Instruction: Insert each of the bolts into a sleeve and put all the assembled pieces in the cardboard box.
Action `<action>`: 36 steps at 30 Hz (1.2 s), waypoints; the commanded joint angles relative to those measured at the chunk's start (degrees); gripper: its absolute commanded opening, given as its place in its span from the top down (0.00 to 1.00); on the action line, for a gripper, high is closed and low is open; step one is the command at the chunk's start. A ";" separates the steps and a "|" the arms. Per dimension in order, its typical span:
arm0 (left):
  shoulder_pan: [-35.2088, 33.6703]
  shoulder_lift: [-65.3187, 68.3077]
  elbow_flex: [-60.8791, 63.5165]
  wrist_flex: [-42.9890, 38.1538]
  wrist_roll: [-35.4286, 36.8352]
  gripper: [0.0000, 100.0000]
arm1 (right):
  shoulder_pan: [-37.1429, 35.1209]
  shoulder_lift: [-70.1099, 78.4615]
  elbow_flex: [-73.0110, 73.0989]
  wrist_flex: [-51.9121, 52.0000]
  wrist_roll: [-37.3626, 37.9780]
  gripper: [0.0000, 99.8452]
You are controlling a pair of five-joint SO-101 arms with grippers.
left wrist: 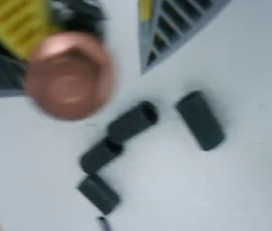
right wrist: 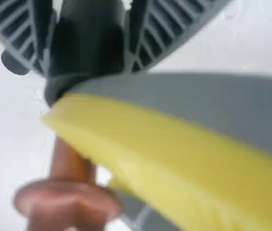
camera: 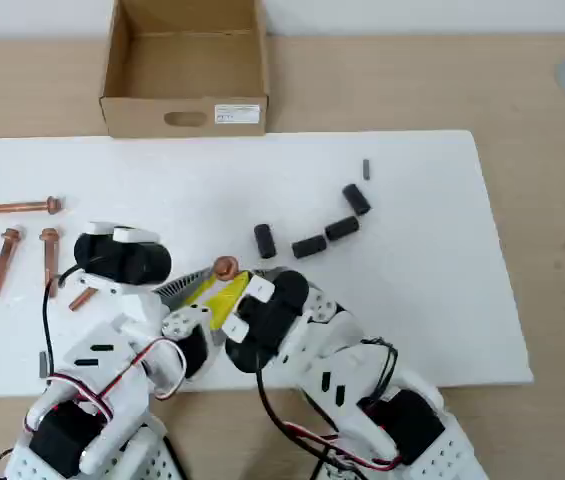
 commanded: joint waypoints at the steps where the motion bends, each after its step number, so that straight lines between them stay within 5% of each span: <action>1: -1.32 0.13 -1.32 0.18 -0.35 0.83 | -0.40 -9.54 -3.47 -1.49 0.35 0.99; 24: -1.58 0.22 -8.44 0.18 2.20 0.83 | -0.40 -9.54 -1.71 -1.58 0.35 0.99; 29: -7.30 0.13 -8.44 -1.67 -1.67 1.00 | -0.13 -9.54 -1.63 -1.41 0.35 0.99; 36: -21.89 0.13 -4.40 -3.43 -11.34 1.00 | 3.65 -8.22 -1.80 -1.49 0.00 0.99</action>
